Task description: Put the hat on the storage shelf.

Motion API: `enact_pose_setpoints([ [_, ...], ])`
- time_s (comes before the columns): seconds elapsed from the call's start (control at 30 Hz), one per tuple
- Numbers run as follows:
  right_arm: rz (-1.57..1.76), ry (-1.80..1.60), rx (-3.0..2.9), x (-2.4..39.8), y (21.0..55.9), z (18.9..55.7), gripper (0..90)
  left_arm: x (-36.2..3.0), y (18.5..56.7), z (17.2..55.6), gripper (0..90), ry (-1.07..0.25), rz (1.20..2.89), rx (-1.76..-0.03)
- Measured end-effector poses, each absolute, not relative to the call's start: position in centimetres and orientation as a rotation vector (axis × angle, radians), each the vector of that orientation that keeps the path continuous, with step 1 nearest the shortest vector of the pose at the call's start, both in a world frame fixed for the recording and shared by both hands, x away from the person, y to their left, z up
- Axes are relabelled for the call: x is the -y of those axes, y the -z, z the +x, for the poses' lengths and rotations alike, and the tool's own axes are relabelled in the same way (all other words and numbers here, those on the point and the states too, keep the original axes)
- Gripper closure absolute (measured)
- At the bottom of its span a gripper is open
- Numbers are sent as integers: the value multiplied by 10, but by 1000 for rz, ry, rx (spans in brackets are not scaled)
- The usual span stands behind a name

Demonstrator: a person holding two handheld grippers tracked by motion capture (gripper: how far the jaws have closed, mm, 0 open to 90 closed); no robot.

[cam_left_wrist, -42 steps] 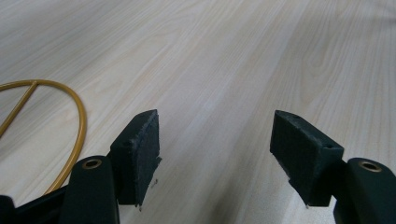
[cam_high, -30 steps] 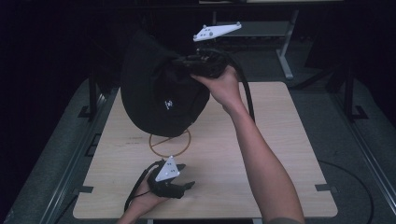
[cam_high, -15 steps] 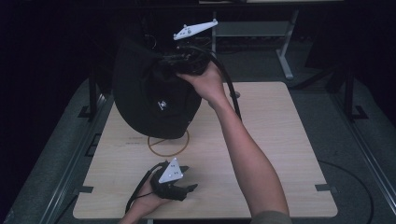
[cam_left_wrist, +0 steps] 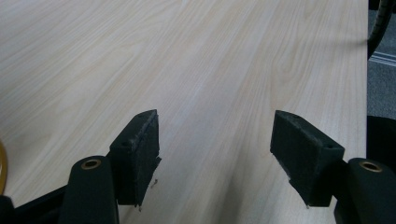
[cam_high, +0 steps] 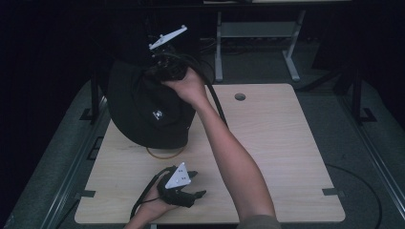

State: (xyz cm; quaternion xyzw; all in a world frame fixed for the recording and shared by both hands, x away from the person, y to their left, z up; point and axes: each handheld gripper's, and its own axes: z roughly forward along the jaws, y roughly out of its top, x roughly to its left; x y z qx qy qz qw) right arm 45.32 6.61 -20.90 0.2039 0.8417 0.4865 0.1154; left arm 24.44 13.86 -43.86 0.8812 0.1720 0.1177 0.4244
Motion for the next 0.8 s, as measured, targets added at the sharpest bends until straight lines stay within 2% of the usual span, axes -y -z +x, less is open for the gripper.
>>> enact_pose_setpoints([
  [0.1, 623, -1392, -2518, -78, 214, 454, 646, -136, 439, 243, 322, -291, 2217, -415],
  [0.23, 610, -1369, -2549, -82, 216, 453, 641, -133, 440, 241, 321, -290, 2222, -403],
  [0.27, 595, -1391, -2551, -78, 215, 451, 590, -133, 439, 241, 322, -291, 2221, -402],
  [0.3, 595, -1391, -2551, -78, 215, 451, 590, -133, 439, 241, 322, -291, 2221, -402],
  [0.53, 600, -1542, -2494, -50, 208, 442, 486, -133, 438, 242, 321, -293, 2213, -404],
  [0.8, 624, -1603, -2469, -18, 210, 433, 432, -131, 440, 241, 318, -283, 2214, -398],
])
